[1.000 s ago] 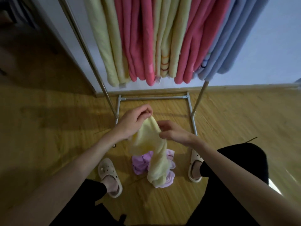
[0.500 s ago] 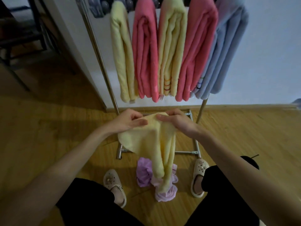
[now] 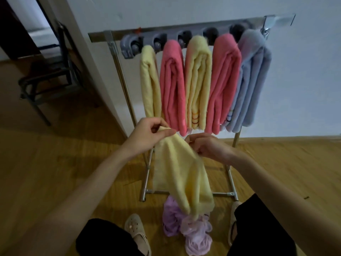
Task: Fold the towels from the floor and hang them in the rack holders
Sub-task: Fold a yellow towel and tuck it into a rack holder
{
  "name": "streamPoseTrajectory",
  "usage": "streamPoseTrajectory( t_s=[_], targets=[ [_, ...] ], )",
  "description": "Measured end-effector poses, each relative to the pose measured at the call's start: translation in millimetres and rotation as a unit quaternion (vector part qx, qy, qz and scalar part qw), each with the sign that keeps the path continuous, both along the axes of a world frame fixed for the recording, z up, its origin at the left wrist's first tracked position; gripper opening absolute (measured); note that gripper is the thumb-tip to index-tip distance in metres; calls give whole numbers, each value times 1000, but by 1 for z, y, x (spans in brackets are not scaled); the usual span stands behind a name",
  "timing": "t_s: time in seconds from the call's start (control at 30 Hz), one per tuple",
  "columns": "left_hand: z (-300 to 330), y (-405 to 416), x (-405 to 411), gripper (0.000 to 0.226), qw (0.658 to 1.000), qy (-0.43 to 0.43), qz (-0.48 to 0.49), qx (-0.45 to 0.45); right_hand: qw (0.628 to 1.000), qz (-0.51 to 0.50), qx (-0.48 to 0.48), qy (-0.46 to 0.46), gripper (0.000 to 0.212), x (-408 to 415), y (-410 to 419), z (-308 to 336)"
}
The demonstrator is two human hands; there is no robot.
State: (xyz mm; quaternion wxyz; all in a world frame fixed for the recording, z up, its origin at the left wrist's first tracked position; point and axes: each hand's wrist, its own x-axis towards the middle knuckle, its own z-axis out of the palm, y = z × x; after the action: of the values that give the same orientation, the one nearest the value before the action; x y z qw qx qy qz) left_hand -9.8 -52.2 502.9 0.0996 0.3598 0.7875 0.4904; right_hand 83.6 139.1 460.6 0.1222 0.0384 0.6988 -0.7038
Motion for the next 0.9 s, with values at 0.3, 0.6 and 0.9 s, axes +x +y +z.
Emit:
streamPoseTrajectory(
  t_s=[0.3,0.6,0.9],
  targets=[
    [18,38,-5,26,998,34,40,43,977,-117,92,153,39,-2,-11,12],
    [-69,5,-4,16,984,-164,-71,-20,980,-140,32,136,29,-5,-11,12],
    [-117,17,-3,23,977,-195,-59,-54,985,-134,-15,112,18,-7,0,7]
  ],
)
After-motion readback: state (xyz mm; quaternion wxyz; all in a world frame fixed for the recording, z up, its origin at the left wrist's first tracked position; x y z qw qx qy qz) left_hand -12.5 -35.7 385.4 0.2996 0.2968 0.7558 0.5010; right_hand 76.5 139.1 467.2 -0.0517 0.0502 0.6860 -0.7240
